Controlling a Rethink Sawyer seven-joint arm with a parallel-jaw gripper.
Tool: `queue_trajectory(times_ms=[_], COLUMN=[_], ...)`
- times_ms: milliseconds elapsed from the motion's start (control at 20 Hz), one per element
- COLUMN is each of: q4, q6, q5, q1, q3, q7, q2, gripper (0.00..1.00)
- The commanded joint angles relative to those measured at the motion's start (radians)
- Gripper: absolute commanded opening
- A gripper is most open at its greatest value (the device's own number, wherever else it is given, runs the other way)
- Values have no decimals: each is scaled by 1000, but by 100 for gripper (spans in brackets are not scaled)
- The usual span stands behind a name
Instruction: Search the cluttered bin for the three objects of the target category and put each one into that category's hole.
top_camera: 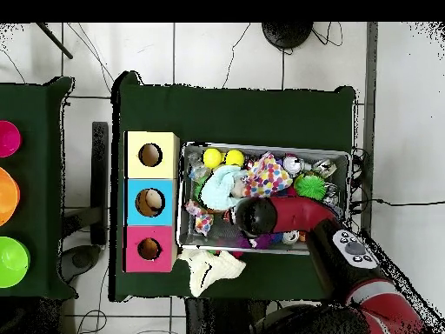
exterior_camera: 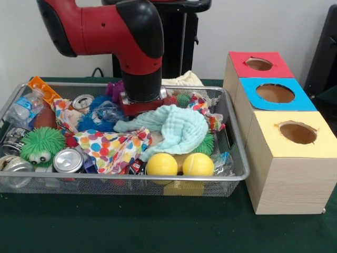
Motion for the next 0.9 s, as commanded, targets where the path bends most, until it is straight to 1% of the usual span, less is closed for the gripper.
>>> queue_trajectory(times_ms=[50,500,900], q4=[-202,-201,-273], q6=[153,165,201], q5=[-81,-140,-180], q1=[-74,-116,-160], q3=[95,142,189], q7=[-324,-328,-412], q2=[-22,-22,16], gripper=[0,0,0])
